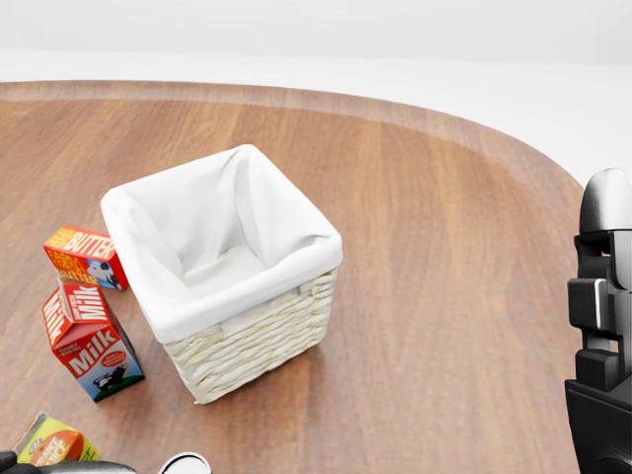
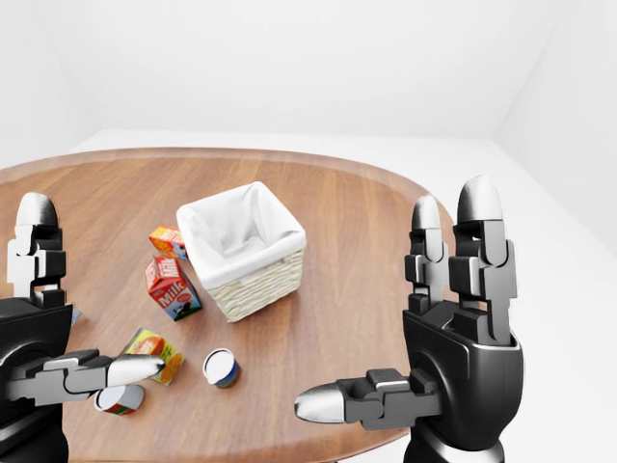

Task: Pick up the orange juice, and put it in the basket.

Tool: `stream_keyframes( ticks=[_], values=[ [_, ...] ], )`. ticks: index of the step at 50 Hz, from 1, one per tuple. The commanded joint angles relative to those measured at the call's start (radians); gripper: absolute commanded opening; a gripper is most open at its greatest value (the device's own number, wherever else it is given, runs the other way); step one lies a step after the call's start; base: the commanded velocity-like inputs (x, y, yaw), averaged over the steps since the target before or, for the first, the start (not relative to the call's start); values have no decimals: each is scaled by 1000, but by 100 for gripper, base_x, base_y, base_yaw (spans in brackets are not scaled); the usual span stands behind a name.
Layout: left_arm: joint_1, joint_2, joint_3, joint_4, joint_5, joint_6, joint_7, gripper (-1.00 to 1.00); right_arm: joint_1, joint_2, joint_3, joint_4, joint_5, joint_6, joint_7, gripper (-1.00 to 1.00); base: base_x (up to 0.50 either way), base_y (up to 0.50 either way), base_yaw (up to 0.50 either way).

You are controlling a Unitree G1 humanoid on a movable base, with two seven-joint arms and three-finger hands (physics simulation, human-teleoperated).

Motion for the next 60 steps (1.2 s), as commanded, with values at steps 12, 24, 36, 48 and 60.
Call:
stream_keyframes(
  ticks=[12, 24, 36, 48, 60],
  values=[
    [5, 4, 1, -1, -3, 0, 3, 100, 0, 3, 4, 0, -1, 0, 3, 100, 47, -34, 0],
    [7, 1, -4, -1, 2, 0, -1, 100, -16, 6, 15, 0, -41, 11, 18, 100, 20, -12, 0],
    [11, 7, -11, -1, 3, 0, 4, 100, -5, 12, -8, 0, -9, 3, 12, 100, 22, -46, 0],
    [6, 2, -8, -1, 7, 0, -2, 100, -13, 21, -4, 0, -17, 7, 18, 100, 30, -44, 0],
    [7, 11, -12, -1, 3, 0, 5, 100, -25, 24, 4, 0, -64, 30, 2, 100, 18, -11, 0]
  ],
)
